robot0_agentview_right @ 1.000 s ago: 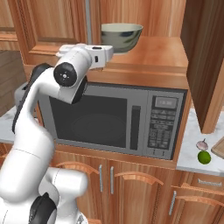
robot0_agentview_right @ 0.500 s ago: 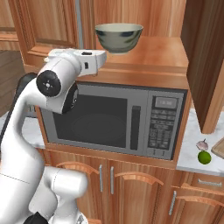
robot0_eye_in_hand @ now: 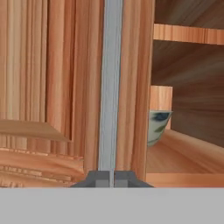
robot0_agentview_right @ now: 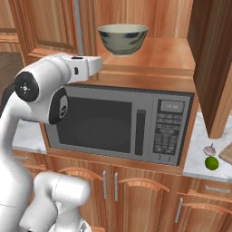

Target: Open the cabinet. Place the bowl and condiment on the counter. Then place the lime and garlic on the cutting board.

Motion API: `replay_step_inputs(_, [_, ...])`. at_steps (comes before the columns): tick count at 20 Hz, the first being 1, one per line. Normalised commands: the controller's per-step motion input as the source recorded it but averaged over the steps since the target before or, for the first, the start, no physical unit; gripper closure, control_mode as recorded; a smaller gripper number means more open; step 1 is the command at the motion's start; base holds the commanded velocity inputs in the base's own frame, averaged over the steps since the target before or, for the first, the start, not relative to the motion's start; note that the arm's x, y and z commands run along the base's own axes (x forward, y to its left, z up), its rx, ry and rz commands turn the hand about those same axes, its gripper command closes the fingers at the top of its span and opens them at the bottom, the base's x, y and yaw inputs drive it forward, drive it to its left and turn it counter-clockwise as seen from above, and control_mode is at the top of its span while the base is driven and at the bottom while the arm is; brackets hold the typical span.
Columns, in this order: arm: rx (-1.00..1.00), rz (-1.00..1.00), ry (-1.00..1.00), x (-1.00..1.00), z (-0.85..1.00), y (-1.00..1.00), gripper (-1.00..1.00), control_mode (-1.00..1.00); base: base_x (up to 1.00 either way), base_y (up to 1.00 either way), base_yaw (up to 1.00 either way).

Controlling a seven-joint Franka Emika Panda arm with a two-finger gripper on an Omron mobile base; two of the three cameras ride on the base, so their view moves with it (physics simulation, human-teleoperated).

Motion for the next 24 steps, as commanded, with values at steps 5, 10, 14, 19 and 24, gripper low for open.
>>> replay_step_inputs(5, [-0.02, -0.05, 0.06, -0.42, -0.02, -0.01, 1.0, -1.0, 0.0, 0.0, 0.0])
replay_step_inputs(10, [0.0, 0.0, 0.0, -0.61, 0.17, -0.3, -1.0, -1.0, 0.0, 0.0, 0.0])
replay_step_inputs(14, [0.1, 0.0, 0.04, -0.6, 0.26, -0.51, -1.0, -1.0, 0.0, 0.0, 0.0])
replay_step_inputs(19, [0.18, 0.0, 0.05, -0.53, 0.15, -0.41, -1.0, -1.0, 0.0, 0.0, 0.0])
replay_step_inputs(24, [0.21, 0.04, 0.1, -0.02, 0.0, -0.37, -1.0, -1.0, 0.0, 0.0, 0.0])
